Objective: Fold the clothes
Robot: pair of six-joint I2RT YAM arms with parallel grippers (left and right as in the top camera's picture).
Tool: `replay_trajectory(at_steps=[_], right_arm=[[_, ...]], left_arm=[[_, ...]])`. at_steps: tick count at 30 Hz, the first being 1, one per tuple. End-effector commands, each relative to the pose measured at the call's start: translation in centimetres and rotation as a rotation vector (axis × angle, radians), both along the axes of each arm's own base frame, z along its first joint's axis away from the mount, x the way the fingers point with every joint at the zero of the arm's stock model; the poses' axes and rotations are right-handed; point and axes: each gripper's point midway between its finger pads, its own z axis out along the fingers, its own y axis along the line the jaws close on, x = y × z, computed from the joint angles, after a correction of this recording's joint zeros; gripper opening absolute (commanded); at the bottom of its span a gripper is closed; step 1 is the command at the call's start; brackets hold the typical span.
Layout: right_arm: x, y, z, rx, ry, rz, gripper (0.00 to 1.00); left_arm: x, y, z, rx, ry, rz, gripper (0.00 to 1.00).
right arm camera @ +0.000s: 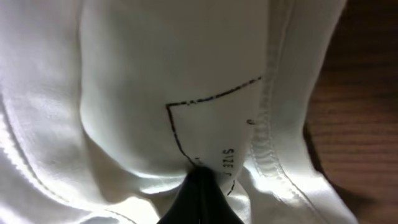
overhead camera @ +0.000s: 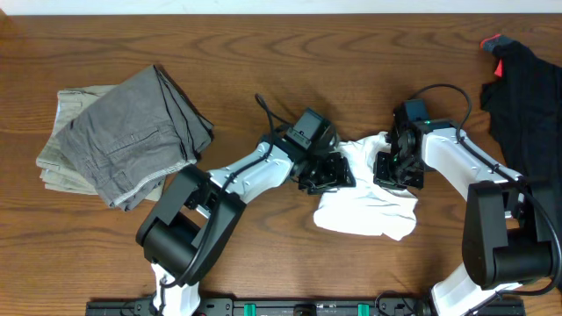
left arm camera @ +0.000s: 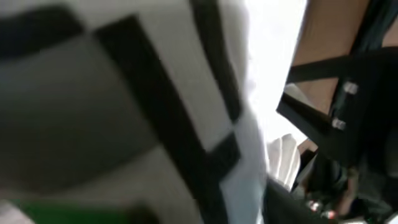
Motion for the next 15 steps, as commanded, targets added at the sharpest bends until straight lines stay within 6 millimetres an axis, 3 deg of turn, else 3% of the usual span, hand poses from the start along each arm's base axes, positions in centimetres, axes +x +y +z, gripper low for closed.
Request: replay_trajectory(at_steps=[1,4,8,12,15], right_arm=[[-0.9,0.0,-1.1,0.0,0.052,-0.013,0.01],[-0.8,-0.1,-1.0,0.002,0.044,-0.011,0.01],[-0.8,-1.1,0.8,0.014,0.036,-0.005,0.03],[0.0,-3.0,4.2,0.034,-0.034,-0.056,0.06],[0.9,-4.0,7.6,0.077,-0.147,-0.106,0.09]], left_arm=[[-0.1,-0.4,-0.7,0.013,-0.031,-0.017,0.38],[-0.2,-0.3,-0.6,0.001,-0.108,-0.099,0.06],[-0.3,1.5,-0.5,0.074,-0.198,-0.184,0.06],[0.8,3.0,3.0,0.056,-0.306,-0.242,0.06],[3.4,5.3,7.3,0.055,-0.453,-0.224,0.06]])
